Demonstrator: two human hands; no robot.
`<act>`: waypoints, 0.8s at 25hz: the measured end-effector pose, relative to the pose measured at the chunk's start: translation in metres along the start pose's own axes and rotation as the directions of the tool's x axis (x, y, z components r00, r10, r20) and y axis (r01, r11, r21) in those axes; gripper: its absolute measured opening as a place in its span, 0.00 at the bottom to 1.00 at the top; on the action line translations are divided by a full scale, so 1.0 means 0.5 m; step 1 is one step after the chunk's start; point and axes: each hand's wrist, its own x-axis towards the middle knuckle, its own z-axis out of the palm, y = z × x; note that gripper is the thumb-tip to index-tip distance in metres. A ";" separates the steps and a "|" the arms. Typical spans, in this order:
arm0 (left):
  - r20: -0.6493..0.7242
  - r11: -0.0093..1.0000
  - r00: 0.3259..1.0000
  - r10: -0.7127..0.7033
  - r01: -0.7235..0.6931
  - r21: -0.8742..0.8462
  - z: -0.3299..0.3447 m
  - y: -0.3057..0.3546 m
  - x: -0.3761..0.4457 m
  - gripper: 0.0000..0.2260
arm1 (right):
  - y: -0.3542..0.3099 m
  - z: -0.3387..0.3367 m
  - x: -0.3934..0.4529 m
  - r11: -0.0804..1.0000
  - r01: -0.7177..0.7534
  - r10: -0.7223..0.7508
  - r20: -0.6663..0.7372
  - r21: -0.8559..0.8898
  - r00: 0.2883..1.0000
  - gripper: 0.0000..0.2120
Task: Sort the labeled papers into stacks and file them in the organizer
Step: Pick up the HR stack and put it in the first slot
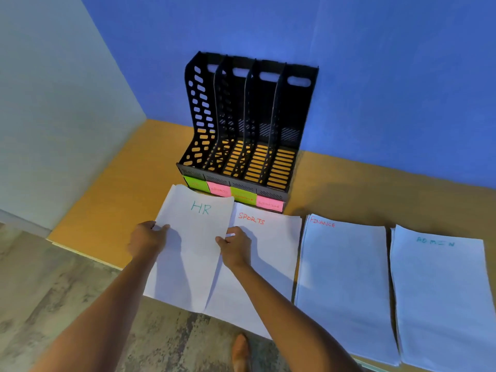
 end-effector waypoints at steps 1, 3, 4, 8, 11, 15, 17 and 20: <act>0.009 1.000 1.000 0.005 -0.005 0.007 -0.005 -0.003 0.013 0.15 | -0.003 0.014 0.003 1.000 -0.003 0.003 -0.010 -0.001 1.000 0.13; 0.024 1.000 1.000 0.001 -0.002 0.028 -0.013 -0.007 0.043 0.15 | -0.010 0.039 0.006 0.996 0.019 -0.022 -0.033 -0.082 0.999 0.11; 0.024 1.000 1.000 -0.002 0.001 0.031 -0.013 -0.012 0.057 0.18 | -0.012 0.046 0.004 0.990 0.035 -0.042 -0.045 -0.135 0.998 0.11; 0.065 0.999 0.997 0.046 -0.045 -0.014 0.004 -0.027 0.101 0.14 | -0.012 0.064 -0.001 0.962 0.080 -0.102 -0.072 -0.262 0.992 0.10; 0.125 0.998 0.990 0.062 -0.060 -0.019 0.022 -0.029 0.111 0.27 | -0.003 0.066 -0.002 0.946 0.073 -0.105 -0.085 -0.317 0.991 0.09; 0.225 0.972 0.969 0.099 -0.143 0.188 0.034 -0.021 0.105 0.41 | 0.006 0.070 0.003 0.947 0.039 -0.089 -0.143 -0.320 0.986 0.11; 0.305 0.959 0.944 0.122 -0.192 0.210 0.037 -0.007 0.109 0.41 | 0.008 0.074 0.004 0.942 0.025 -0.086 -0.167 -0.334 0.982 0.11; 0.360 0.995 0.929 0.082 -0.095 0.019 0.025 0.009 0.127 0.31 | 0.013 0.080 0.006 0.941 0.022 -0.089 -0.183 -0.339 0.979 0.12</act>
